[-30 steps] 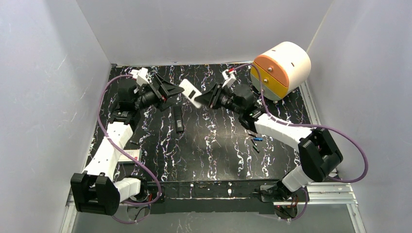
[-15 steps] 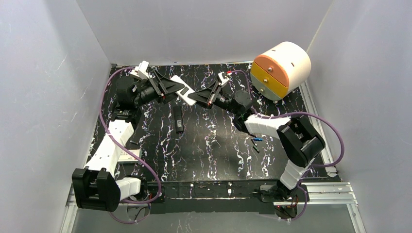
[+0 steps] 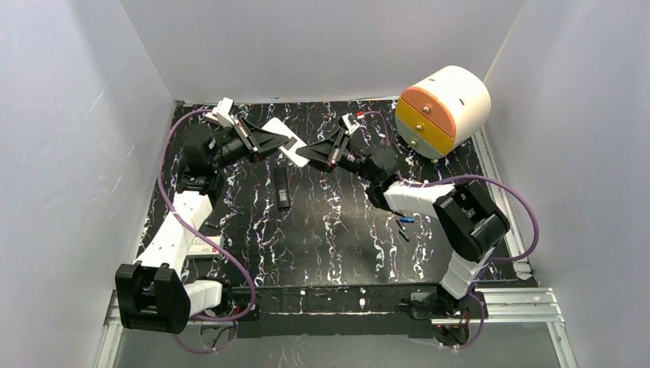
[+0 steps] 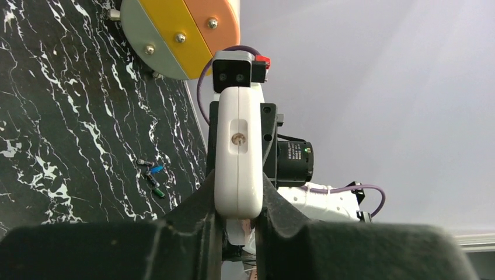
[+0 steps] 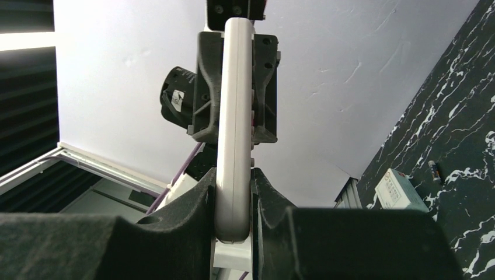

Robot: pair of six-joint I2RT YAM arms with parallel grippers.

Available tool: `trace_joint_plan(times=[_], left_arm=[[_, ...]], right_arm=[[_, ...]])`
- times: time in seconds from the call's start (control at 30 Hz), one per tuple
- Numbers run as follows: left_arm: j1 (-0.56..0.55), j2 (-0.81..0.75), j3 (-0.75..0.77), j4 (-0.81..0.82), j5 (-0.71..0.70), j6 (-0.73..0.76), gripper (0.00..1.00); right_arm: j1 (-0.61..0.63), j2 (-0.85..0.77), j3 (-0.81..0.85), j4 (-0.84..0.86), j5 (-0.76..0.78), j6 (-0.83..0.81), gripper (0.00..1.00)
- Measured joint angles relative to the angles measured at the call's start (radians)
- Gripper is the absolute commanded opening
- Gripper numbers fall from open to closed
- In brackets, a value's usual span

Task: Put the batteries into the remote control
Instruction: Adjust the remote control, then remove the battery cover from the remote control.

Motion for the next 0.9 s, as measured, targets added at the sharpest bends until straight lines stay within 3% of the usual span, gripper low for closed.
trace_joint_plan(times=[0.1, 0.2, 0.4, 0.5, 0.57, 0.9], left_arm=[[0.000, 0.000, -0.001, 0.019, 0.001, -0.007, 0.00], [0.000, 0.000, -0.001, 0.032, 0.000, -0.013, 0.00], [0.000, -0.001, -0.002, 0.039, -0.025, -0.031, 0.00], [-0.003, -0.002, -0.003, 0.040, -0.038, -0.038, 0.00], [-0.005, -0.002, -0.005, 0.035, -0.047, -0.040, 0.00], [-0.029, -0.001, -0.013, 0.031, -0.050, -0.061, 0.00]], right_arm=[[0.000, 0.003, 0.000, 0.009, 0.001, 0.011, 0.56], [0.000, 0.003, -0.005, 0.015, 0.018, 0.005, 0.61], [0.002, -0.008, -0.020, -0.022, 0.065, -0.041, 0.48], [0.003, -0.034, -0.035, -0.032, 0.086, -0.058, 0.27], [0.004, -0.052, -0.045, -0.031, 0.093, -0.064, 0.18], [0.006, -0.046, -0.119, 0.103, 0.112, -0.048, 0.14]])
